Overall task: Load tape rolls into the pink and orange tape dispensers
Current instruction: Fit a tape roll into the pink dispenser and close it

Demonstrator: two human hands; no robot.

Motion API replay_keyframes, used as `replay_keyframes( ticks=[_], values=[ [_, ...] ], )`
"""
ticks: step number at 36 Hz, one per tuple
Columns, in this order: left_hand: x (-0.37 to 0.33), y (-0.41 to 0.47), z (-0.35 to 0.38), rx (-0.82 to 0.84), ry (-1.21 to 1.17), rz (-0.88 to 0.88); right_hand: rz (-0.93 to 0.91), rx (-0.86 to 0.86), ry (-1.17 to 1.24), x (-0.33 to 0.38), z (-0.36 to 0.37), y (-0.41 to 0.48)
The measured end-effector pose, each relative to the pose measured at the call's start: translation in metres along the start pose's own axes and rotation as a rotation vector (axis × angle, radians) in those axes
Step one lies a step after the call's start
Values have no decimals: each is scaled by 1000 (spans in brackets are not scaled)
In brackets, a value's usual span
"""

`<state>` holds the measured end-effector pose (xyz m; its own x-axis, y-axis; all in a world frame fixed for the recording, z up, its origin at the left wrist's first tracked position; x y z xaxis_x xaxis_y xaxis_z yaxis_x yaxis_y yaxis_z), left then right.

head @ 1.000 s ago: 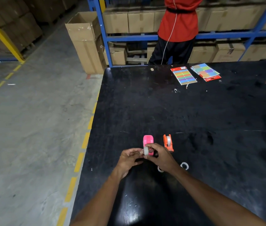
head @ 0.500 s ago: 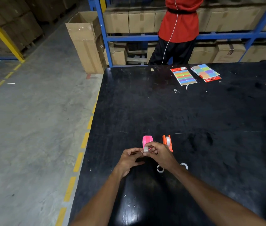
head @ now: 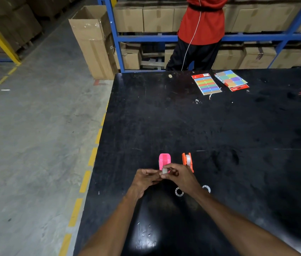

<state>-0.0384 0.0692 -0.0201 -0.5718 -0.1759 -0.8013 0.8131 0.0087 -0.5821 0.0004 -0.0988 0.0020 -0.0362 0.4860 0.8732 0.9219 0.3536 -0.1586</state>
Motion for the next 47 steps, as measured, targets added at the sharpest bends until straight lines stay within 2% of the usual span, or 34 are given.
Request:
replay_keyframes(
  ticks=[10,14,18,24,28,42,47],
  values=[
    [-1,26,1,-24,134,37,11,121,-128,-7,-7,19],
    [-5,41,-3,-36,250,52,25,98,-190,-20,-5,32],
    [-15,62,-14,-133,396,153,50,55,-312,-39,-2,49],
    [-24,79,-5,-52,680,323,-48,-23,-465,-33,4,68],
    [-21,95,-3,-26,745,307,-40,-30,-517,-36,8,77],
    [-8,119,-7,1,661,295,24,49,-698,-36,15,93],
    [-10,118,-6,27,636,283,40,82,-678,-38,14,96]
  ],
)
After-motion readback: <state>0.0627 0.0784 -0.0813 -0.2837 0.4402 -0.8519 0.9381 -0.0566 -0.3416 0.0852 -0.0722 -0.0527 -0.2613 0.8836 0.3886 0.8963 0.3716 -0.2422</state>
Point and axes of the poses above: each hand's wrist, its own y-axis towards the middle knuckle, its own z-axis out of the palm, x = y × z, the point moved 4 cm from there along y, towards the middle knuckle, and after that the axes turned 2 degrees about -x, right-handed, at the moved point
